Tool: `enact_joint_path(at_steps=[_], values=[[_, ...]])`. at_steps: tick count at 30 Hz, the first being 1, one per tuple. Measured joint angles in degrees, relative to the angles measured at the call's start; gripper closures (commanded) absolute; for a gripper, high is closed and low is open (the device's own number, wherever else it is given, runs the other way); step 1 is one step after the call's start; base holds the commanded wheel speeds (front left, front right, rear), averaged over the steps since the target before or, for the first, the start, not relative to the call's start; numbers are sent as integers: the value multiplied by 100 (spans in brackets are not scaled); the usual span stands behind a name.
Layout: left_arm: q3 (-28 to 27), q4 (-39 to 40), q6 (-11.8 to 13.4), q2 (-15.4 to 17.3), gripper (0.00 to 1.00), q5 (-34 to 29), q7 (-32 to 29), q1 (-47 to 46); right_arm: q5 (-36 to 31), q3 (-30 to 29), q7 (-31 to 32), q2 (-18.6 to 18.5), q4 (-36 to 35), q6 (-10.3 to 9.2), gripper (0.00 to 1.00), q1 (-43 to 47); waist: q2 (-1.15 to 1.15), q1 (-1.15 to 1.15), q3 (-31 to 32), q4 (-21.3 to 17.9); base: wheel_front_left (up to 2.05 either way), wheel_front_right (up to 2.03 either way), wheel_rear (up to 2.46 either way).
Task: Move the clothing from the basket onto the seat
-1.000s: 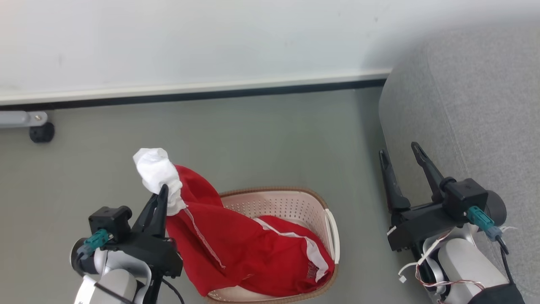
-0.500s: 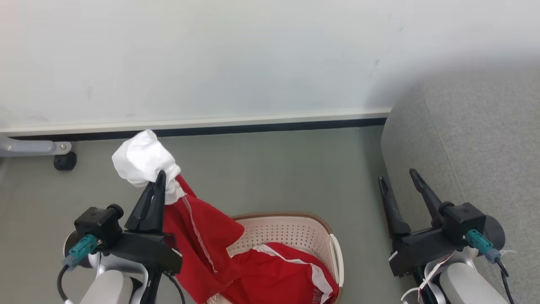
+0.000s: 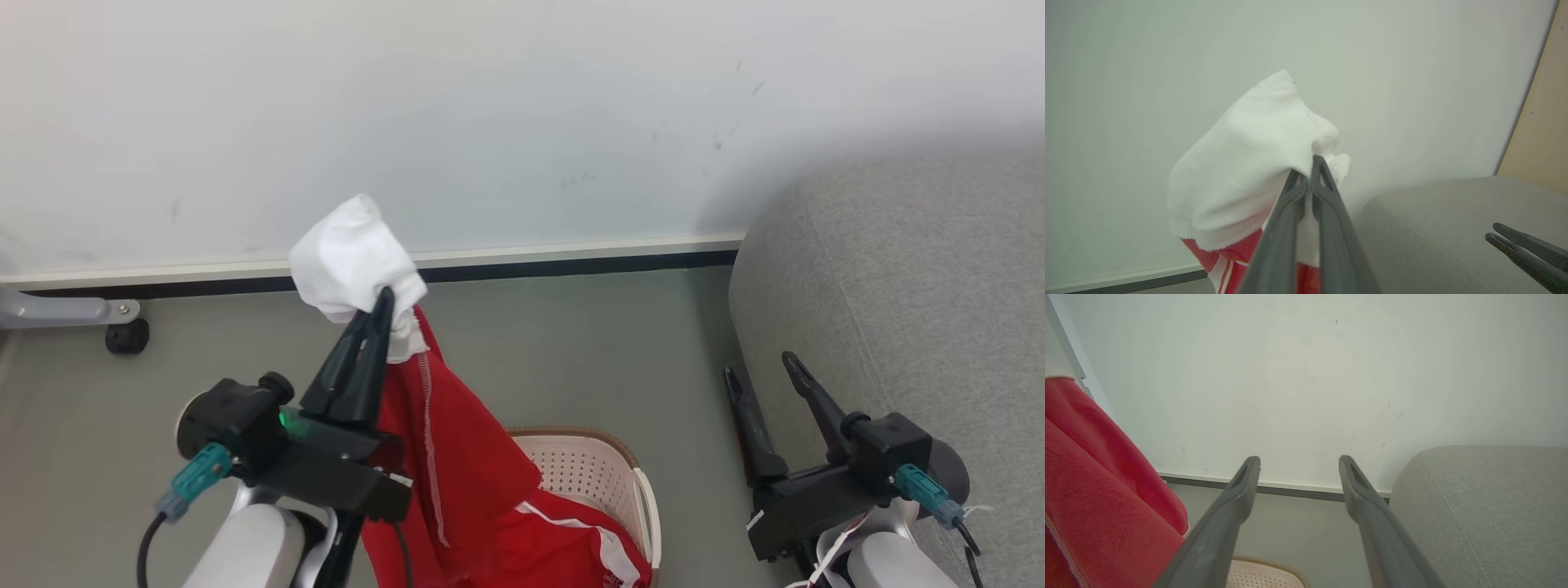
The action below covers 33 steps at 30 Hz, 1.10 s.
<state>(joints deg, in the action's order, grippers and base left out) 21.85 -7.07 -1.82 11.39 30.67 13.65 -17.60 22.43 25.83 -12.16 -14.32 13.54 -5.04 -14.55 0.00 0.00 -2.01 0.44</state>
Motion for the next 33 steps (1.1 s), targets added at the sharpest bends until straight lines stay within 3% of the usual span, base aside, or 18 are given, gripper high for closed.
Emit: enact_joint_path(at_steps=[15,19,33], values=[[294,524,-18,-115,100,-18,-354,-95,34,151,162,38,-225,1,0,121,0,0,87,-66,0,0,0],[307,600,27,-116,100,-18,-450,-94,34,298,230,119,-293,77,0,105,0,0,67,-66,0,0,0],[424,712,31,-153,100,-16,-651,-104,33,1392,510,1034,-109,759,0,-696,0,0,25,-17,0,0,0]])
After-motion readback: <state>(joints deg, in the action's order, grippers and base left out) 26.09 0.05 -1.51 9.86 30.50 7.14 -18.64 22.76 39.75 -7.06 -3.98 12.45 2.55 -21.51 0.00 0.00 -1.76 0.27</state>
